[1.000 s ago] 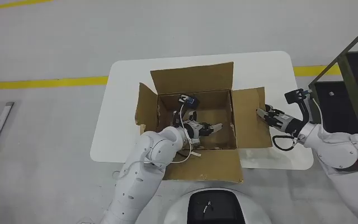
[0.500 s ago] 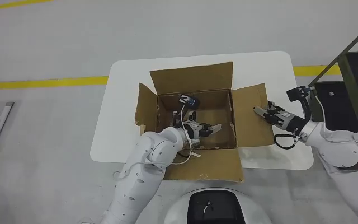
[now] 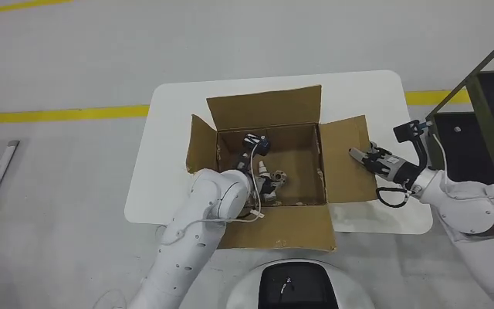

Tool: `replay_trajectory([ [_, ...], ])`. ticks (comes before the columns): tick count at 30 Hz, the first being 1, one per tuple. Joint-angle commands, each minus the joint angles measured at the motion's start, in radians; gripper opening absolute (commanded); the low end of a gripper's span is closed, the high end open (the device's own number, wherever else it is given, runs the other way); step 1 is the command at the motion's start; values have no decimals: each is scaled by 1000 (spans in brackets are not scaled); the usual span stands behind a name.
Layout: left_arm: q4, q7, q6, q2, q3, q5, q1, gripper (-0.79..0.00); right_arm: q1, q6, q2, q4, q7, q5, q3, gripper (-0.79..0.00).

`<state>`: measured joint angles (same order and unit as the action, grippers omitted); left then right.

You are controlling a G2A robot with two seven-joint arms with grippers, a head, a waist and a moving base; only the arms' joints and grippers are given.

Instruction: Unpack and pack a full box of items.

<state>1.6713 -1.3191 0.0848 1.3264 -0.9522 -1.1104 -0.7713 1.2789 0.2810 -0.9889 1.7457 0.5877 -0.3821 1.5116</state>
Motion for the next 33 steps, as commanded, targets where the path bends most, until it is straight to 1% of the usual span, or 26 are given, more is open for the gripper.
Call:
replay_trajectory([
  [1, -6, -4, 6, 1, 3, -9, 3, 0, -1, 2, 0, 1, -1, -3, 0, -585],
  [3, -6, -4, 6, 1, 3, -9, 3, 0, -1, 3, 0, 3, -1, -4, -1, -591],
  [5, -6, -4, 6, 1, 3, -9, 3, 0, 1, 6, 0, 6, -1, -6, -1, -674],
  [13, -6, -4, 6, 1, 3, -9, 3, 0, 8, 11, 1, 14, -5, -20, 3, -785],
  [16, -7, 4, 7, 1, 2, -6, -1, 0, 8, 10, 1, 15, -7, -18, 1, -785],
  [18, -16, 39, 5, 1, 1, -11, -14, 0, 9, 7, 1, 16, -8, -22, 1, -785],
  [21, -31, 35, 18, 5, 10, -34, -6, 0, 11, 5, 0, 18, -12, -21, 2, -785],
  [25, -73, -5, 81, 11, 15, -74, 17, 0, 16, 5, 1, 23, -13, -23, 6, -785],
  [30, -148, -72, 199, 24, 20, -116, 54, 0, 20, 7, 1, 26, -13, -24, 11, -785],
  [33, -175, -76, 224, 32, 30, -122, 70, 0, 22, 6, 1, 29, -14, -24, 12, -785],
])
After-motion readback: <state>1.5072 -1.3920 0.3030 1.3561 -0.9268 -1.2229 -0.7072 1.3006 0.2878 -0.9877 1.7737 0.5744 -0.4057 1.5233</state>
